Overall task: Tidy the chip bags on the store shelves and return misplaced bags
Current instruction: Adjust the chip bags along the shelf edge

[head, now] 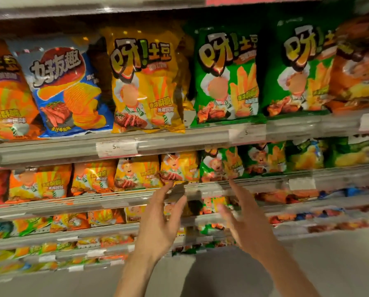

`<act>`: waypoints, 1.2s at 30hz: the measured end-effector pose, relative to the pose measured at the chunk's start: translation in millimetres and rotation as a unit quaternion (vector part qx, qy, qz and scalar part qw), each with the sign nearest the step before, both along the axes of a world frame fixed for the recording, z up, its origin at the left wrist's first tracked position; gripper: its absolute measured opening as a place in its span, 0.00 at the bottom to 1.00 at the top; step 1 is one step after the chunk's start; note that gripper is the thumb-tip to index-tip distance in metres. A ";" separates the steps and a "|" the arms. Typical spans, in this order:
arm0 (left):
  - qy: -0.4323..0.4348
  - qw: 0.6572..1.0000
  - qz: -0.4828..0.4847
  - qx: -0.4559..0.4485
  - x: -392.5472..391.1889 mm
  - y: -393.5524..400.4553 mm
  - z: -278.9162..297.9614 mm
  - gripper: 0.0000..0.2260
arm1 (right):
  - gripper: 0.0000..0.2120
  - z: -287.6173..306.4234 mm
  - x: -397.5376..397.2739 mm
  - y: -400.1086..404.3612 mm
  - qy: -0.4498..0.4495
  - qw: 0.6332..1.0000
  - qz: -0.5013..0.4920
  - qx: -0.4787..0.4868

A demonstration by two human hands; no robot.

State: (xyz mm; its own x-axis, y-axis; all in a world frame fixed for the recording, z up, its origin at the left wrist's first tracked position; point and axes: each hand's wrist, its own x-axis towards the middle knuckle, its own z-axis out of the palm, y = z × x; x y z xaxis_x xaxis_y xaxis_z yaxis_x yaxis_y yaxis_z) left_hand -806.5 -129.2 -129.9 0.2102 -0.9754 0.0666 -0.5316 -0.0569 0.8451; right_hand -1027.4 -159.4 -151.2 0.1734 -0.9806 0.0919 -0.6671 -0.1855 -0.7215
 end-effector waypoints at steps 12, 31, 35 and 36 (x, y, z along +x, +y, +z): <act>-0.005 0.999 0.024 0.036 -170.1 -17.8 1.4 0.24 | 0.31 -12.7 -175.1 -26.3 -0.050 0.995 -0.012 0.085; 0.401 0.913 0.075 0.018 -151.2 -105.0 67.3 0.18 | 0.21 67.6 -121.8 -105.0 0.138 0.913 0.004 -0.383; 0.447 0.891 0.079 0.029 -150.6 -112.2 66.3 0.18 | 0.24 65.0 -95.6 -113.3 0.228 0.905 0.035 -0.359; 0.452 0.888 0.080 0.034 -150.8 -112.9 66.9 0.18 | 0.24 65.2 -93.6 -113.5 0.240 0.904 0.038 -0.351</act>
